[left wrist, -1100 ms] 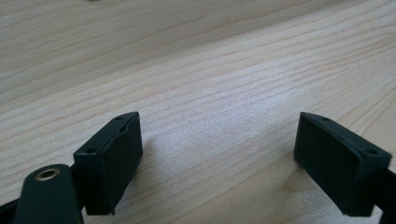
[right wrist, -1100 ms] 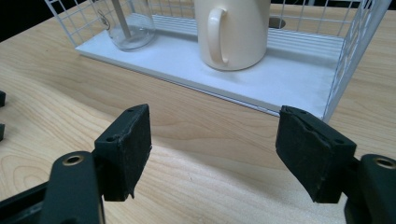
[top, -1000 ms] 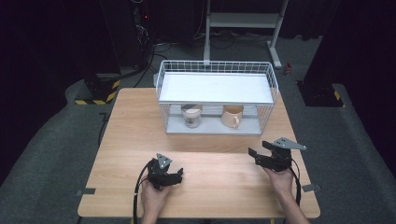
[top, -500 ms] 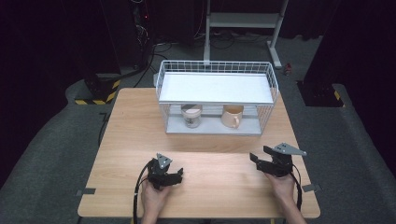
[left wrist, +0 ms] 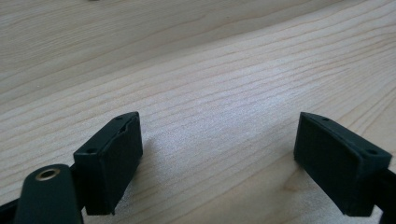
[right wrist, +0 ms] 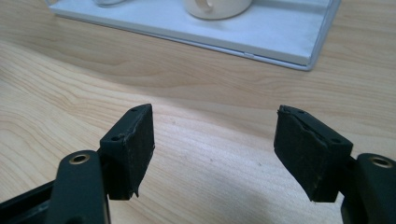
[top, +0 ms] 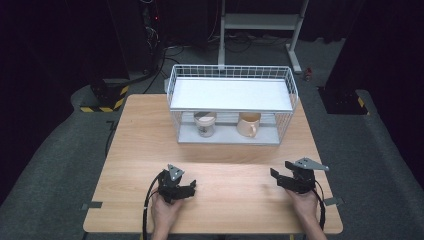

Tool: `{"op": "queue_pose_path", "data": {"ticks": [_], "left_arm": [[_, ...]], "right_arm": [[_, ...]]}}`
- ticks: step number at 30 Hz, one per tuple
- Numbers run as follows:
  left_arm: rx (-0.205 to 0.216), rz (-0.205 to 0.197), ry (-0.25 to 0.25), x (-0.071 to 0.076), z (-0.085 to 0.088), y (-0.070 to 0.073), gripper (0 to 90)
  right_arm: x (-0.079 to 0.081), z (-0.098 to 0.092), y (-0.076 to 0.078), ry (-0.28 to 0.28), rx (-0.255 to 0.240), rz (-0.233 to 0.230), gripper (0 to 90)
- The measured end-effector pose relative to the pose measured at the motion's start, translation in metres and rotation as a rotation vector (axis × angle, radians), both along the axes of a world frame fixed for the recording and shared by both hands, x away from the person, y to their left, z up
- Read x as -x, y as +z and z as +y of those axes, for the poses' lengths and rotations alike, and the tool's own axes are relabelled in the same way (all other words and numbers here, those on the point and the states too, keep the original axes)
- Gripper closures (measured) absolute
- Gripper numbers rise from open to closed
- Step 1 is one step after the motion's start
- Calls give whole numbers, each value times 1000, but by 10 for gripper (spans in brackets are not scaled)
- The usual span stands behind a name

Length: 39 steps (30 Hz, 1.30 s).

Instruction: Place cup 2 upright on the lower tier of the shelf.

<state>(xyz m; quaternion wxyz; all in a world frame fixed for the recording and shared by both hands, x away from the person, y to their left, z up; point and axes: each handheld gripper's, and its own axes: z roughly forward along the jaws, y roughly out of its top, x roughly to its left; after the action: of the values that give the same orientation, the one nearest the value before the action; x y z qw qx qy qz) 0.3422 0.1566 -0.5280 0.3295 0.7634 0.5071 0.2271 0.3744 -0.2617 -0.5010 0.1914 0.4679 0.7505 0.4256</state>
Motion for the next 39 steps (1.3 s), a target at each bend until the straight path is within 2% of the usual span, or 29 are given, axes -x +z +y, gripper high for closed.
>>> {"op": "queue_pose_path", "data": {"ticks": [4, 16, 19, 30, 35, 39], "left_arm": [[0, -2, 1, 0, 0, 0, 160], [1, -2, 1, 0, 0, 0, 160], [0, -2, 1, 0, 0, 0, 159], [1, -2, 1, 0, 0, 0, 160], [1, -2, 1, 0, 0, 0, 159], [0, -2, 1, 0, 0, 0, 160]], "right_arm": [[0, -2, -4, -13, 24, 12, 286], [2, -11, -15, -44, 52, 66, 281], [2, -11, -18, -43, 70, 67, 280], [3, -10, -21, -51, 85, 79, 276], [2, -9, -21, -42, 118, 79, 266], [2, -7, -22, -53, 153, 96, 259]]}}
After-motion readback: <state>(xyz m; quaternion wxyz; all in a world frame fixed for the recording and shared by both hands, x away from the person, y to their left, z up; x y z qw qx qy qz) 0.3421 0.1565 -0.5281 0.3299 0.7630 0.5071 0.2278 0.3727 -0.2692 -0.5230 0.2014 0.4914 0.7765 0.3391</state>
